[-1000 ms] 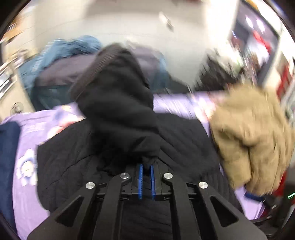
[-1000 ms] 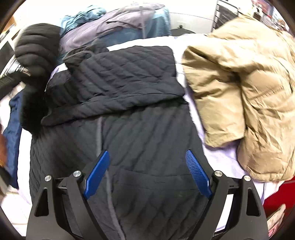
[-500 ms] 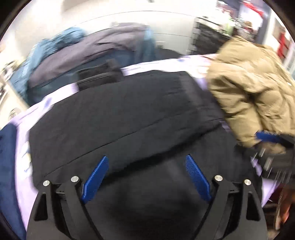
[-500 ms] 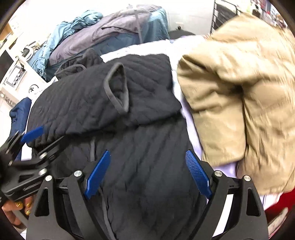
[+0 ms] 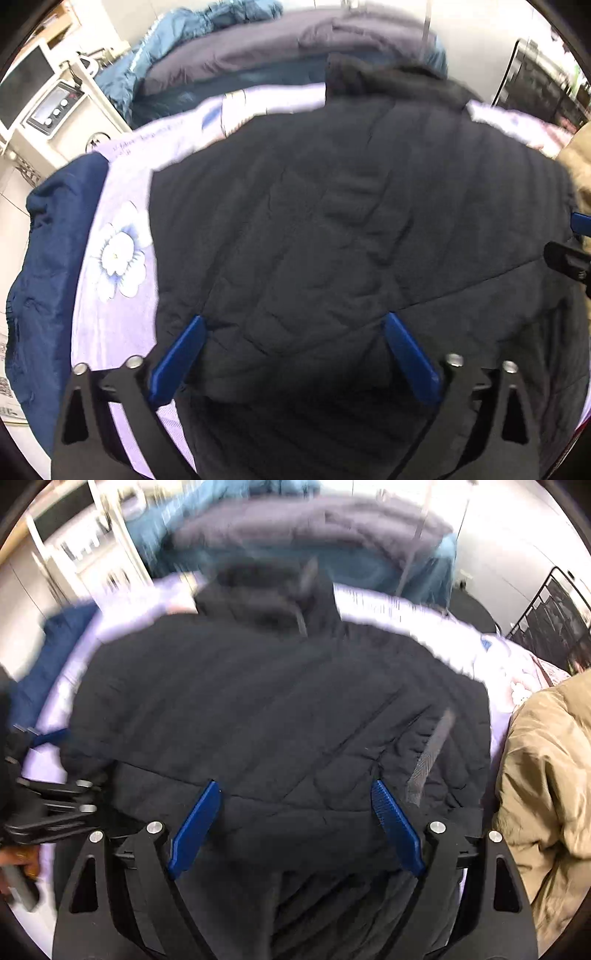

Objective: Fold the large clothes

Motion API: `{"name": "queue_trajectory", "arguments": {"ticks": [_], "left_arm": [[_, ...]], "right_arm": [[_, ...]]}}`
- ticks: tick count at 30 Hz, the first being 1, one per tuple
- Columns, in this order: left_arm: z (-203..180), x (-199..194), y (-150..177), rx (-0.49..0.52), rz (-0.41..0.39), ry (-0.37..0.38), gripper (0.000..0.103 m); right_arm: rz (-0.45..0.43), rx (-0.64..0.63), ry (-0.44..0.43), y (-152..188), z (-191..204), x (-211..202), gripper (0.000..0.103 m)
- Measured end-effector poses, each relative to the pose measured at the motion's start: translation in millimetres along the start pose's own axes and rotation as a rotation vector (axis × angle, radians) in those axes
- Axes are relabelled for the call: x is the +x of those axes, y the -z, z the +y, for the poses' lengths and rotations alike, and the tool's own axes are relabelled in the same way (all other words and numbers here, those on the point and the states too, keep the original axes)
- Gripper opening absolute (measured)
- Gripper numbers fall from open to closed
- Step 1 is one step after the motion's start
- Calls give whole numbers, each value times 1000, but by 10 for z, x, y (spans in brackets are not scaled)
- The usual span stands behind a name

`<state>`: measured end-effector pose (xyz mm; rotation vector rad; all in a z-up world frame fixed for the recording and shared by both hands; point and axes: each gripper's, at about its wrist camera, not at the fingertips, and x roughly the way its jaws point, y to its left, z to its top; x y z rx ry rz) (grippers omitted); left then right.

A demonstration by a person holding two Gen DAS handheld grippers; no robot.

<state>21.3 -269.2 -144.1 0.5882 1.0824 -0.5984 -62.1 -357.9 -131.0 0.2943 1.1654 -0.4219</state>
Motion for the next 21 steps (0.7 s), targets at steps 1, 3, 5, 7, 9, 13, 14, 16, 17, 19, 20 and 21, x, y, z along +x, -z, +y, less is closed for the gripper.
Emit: {"name": "queue_trajectory", "arguments": {"ticks": [1, 3, 5, 7, 9, 13, 14, 16, 17, 19, 20, 21], "left_arm": [[-16, 50, -2, 9, 9, -3, 98], [-71, 136, -9, 32, 34, -14, 98], [-89, 153, -3, 36, 40, -23, 98], [-87, 129, -1, 30, 39, -27, 98], [-68, 26, 28, 30, 18, -16, 97], [82, -306, 278, 41, -57, 9, 97], [160, -398, 383, 37, -72, 20, 97], [320, -526, 597, 23, -87, 40, 97], [388, -558, 695, 14, -85, 45, 97], [588, -599, 969, -12, -43, 66, 97], [686, -600, 1101, -28, -16, 75, 97], [754, -616, 1234, -45, 6, 83, 97]], "right_arm": [[36, -2, 6, 1, -11, 151, 84], [85, 27, -26, 24, -82, 367, 85], [93, 80, -60, 28, -164, 456, 86], [92, 83, -54, 7, -155, 451, 86], [72, 79, -50, -1, -149, 360, 86], [-11, 113, -90, 193, -337, -32, 86], [-22, 138, -104, 275, -456, -134, 86], [-28, 181, -123, 478, -671, -271, 86], [-14, 205, -127, 614, -817, -309, 86], [29, 244, -130, 889, -999, -332, 86], [65, 272, -139, 1060, -1140, -332, 86], [87, 292, -146, 1187, -1202, -360, 86]]}}
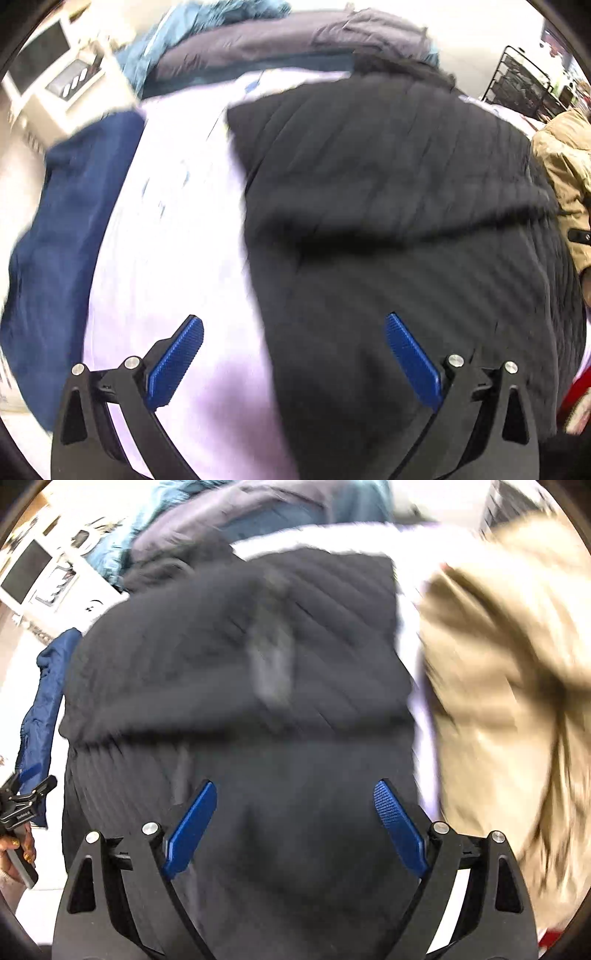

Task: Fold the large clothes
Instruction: 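Grasp the jacket hem with the left gripper while the right gripper grasps the hem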

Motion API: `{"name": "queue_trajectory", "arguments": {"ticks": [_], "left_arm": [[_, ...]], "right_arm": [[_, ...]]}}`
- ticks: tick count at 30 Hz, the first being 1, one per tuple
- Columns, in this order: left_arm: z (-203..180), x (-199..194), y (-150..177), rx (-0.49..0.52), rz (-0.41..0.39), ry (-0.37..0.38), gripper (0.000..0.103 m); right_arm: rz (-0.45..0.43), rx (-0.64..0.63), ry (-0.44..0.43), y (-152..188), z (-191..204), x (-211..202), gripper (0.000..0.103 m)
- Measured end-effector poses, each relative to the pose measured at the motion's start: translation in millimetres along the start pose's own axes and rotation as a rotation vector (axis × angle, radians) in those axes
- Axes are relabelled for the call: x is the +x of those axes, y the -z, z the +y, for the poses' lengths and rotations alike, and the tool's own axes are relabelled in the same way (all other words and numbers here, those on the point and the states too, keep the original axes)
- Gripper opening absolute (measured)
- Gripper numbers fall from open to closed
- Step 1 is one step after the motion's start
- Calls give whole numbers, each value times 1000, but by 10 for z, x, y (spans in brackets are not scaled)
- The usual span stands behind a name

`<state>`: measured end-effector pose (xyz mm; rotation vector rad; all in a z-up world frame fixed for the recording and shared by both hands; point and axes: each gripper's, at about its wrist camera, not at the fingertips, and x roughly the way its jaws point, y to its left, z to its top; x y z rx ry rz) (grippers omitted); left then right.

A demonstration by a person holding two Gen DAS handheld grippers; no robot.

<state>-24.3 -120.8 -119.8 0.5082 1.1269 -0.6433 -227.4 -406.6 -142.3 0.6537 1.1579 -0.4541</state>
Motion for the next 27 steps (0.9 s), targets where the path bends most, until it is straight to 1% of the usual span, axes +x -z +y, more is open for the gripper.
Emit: {"name": "queue_trajectory", "arguments": {"ticks": [3, 5, 8, 10, 14, 15, 18, 20, 22, 25, 27], "left_arm": [[243, -63, 257, -62, 47, 38, 96], [354, -111, 478, -99, 79, 82, 96], [401, -117, 745, -100, 137, 119, 95], [396, -104, 898, -90, 168, 144, 91], [325, -83, 1139, -104, 211, 239, 90], [301, -62, 1180, -104, 223, 253, 89], [146, 16, 1338, -81, 276, 333, 87], [22, 95, 1450, -51, 308, 354, 84], [-13, 210, 1504, -39, 337, 370, 72], [-26, 262, 1503, -64, 347, 379, 65], [-19, 277, 1472, -63, 349, 395, 59]], "right_arm": [[64, 78, -45, 304, -347, -30, 86], [88, 107, -50, 476, -494, -54, 86], [135, 148, -62, 759, -698, -63, 86], [157, 165, -78, 906, -764, -33, 86], [205, 197, -146, 1140, -831, 44, 75], [211, 195, -158, 1159, -810, 53, 74], [223, 168, -183, 1232, -801, 96, 72], [231, 166, -216, 1245, -814, 149, 71], [237, 146, -221, 1263, -865, 190, 69], [250, 136, -235, 1248, -940, 215, 68], [264, 115, -225, 1234, -967, 200, 68]]}}
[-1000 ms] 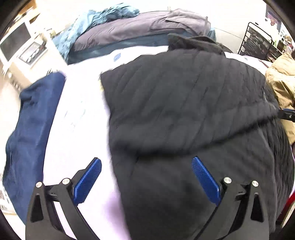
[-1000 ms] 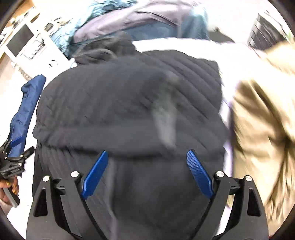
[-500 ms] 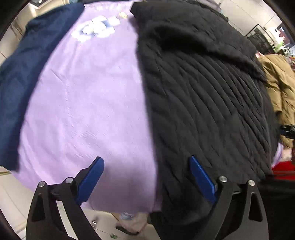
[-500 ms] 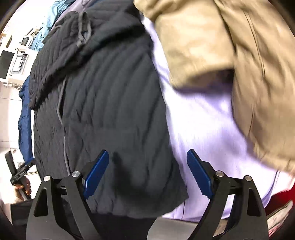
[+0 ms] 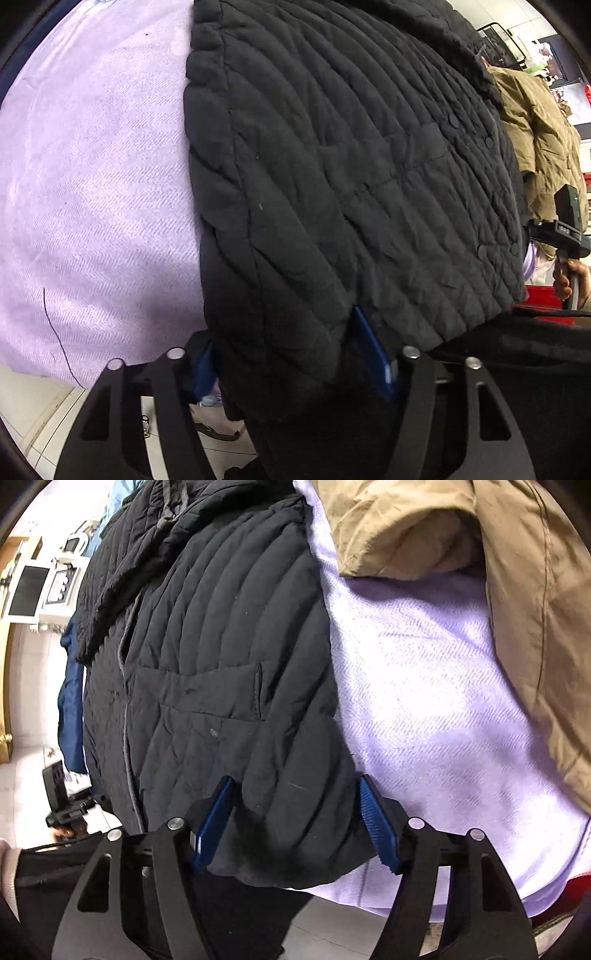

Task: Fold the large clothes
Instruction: 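Grasp the jacket hem with the left gripper while the right gripper grasps the hem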

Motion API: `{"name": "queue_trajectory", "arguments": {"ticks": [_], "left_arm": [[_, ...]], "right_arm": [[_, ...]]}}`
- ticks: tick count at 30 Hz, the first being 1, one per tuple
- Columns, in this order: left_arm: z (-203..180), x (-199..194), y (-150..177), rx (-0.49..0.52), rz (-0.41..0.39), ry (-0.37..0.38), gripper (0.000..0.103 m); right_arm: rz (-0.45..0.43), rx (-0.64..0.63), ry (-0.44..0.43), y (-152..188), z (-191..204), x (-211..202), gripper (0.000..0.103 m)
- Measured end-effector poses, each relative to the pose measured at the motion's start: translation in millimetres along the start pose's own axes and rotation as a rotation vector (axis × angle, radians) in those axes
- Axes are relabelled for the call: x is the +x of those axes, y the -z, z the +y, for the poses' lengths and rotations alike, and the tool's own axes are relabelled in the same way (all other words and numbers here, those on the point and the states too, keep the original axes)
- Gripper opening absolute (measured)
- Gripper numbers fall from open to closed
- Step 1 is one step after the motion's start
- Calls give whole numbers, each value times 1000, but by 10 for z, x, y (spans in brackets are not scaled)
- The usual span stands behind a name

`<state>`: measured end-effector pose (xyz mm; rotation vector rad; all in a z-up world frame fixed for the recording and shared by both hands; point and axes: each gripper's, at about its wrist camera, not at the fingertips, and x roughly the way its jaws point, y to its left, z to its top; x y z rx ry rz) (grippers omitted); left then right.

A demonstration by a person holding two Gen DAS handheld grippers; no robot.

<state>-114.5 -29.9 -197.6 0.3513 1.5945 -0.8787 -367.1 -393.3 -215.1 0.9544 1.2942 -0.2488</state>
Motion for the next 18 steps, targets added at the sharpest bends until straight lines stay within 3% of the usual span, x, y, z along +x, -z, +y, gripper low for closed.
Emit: {"name": "queue_trajectory", "arguments": {"ticks": [3, 7, 11, 12, 14, 15, 17, 18], "left_arm": [[3, -29, -11, 22, 15, 26, 53], [42, -38, -67, 41, 37, 37, 52], [57, -18, -104, 13, 39, 40, 50], [48, 4, -115, 1, 38, 53, 44], [120, -37, -77, -29, 39, 83, 34], [114, -42, -77, -34, 41, 83, 30], [58, -74, -90, -19, 49, 64, 24], [29, -91, -100, -12, 50, 59, 19]], "right_arm": [[2, -3, -1, 4, -140, -115, 68], [8, 45, -20, 59, -323, -157, 69], [39, 54, -75, 173, -274, -3, 70], [35, 39, -68, 209, -240, -1, 70], [47, -1, -71, 285, -129, 38, 55], [60, -4, -76, 323, -100, 55, 40], [58, 3, -86, 370, -50, 47, 22], [55, 8, -100, 380, -4, 34, 20]]}}
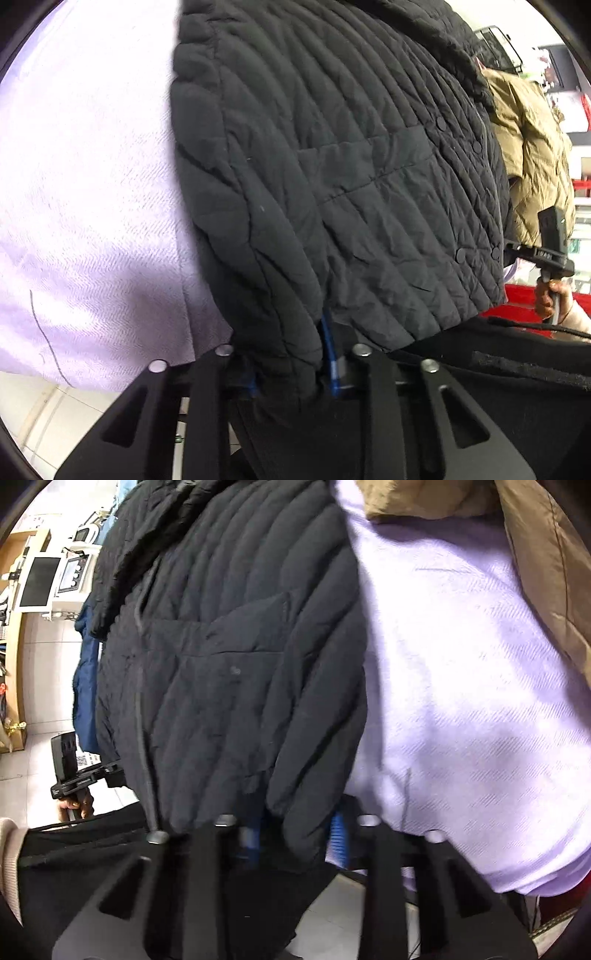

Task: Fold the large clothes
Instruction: 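Grasp the jacket hem with the left gripper while the right gripper grasps the hem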

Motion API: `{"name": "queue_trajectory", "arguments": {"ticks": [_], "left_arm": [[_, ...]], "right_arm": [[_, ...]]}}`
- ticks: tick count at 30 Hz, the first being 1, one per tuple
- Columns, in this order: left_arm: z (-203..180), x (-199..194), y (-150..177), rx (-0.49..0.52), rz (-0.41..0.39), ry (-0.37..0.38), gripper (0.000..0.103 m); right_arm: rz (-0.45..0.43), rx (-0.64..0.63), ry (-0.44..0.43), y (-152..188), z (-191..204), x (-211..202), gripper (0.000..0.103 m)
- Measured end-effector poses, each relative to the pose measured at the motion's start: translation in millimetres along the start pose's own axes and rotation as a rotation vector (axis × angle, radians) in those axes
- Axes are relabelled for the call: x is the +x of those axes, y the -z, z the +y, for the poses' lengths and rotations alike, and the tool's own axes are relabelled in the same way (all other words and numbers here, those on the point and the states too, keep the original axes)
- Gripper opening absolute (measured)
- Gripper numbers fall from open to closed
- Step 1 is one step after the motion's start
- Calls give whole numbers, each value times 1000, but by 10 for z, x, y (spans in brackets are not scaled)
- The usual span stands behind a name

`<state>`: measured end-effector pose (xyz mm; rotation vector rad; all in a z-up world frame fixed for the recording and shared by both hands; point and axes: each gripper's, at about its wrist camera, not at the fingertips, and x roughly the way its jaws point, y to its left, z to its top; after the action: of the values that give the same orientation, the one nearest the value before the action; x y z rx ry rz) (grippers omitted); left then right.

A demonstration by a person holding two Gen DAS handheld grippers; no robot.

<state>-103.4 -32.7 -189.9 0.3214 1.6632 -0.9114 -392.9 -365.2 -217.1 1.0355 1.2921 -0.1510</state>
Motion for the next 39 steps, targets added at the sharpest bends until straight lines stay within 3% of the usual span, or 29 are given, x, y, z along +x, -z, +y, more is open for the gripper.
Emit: {"name": "queue_trajectory", "arguments": {"ticks": [4, 9, 16, 23, 28, 33, 39], "left_arm": [[-89, -193, 12, 32, -17, 8, 13], [-104, -439, 59, 22, -48, 33, 12], [-273, -794, -122, 0, -114, -24, 12], [-442, -1597, -799, -40, -372, -23, 12], [-479, -1908, -1488, -5, -490, -50, 11], [-415, -2084, -2209, -13, -540, -60, 11], [-333, -1965, -2914, -20, -504, -83, 11]], "right_arm": [[-16, -22, -30, 57, 166, -195, 16], [-37, -48, -103, 120, 324, -522, 15], [-40, -94, -190, -191, 542, -801, 14], [-134, -211, -261, -1081, 1030, -1347, 13], [-244, -176, -312, -1859, 1159, -1691, 13], [-300, -84, -300, -2459, 1130, -1789, 13], [-333, 27, -285, -3074, 1081, -1628, 13]]}}
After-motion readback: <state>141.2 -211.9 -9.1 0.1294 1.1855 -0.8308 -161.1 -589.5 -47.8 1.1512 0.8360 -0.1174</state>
